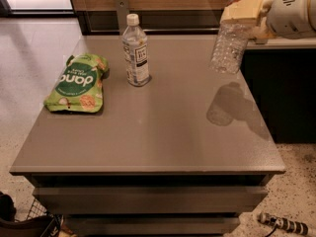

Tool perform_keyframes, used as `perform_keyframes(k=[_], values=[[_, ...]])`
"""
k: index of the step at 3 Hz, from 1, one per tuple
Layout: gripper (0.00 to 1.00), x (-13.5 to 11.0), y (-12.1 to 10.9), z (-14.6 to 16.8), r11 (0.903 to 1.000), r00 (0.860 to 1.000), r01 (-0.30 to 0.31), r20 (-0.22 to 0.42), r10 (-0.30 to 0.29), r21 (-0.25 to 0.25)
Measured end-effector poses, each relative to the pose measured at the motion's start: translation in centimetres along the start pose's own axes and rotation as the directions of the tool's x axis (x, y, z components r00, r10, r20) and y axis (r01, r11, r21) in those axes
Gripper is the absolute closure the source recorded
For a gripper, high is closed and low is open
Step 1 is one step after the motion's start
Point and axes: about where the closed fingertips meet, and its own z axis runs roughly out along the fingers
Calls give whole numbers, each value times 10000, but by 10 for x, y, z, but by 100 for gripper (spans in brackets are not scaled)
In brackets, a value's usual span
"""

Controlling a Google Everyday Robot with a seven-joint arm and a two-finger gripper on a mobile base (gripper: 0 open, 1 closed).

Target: Place water bottle upright

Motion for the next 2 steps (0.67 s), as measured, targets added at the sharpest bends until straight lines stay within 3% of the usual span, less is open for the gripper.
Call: perform_keyframes(k=[1, 2], values=[[100, 8, 27, 4, 9804, 9986, 414, -248, -471, -1928], [100, 33, 40, -1, 9300, 9811, 1897, 231, -1923, -3150]])
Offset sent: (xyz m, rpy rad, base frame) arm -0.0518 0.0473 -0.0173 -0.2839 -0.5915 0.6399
